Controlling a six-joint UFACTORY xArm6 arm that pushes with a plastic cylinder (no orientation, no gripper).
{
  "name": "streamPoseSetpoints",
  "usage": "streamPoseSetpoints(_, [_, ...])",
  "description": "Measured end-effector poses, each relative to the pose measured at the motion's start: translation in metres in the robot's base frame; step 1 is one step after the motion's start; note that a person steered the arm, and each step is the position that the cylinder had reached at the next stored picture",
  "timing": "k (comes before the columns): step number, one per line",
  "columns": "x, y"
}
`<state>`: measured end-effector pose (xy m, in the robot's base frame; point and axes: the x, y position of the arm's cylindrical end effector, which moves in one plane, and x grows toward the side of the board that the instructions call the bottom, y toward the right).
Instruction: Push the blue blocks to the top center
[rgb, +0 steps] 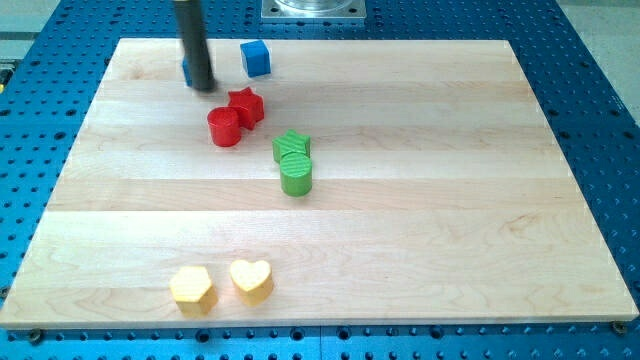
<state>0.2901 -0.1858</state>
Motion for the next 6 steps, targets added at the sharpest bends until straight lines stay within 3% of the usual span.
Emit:
streamPoseSetpoints(1, [0.002,-0.086])
streamPoseSetpoints(2, [-0.008,-0.111])
streamPoseSetpoints(3, [-0.029,-0.073])
streamPoseSetpoints(5, [-0.031,0.073])
streamPoseSetpoints(6, [-0.031,0.117])
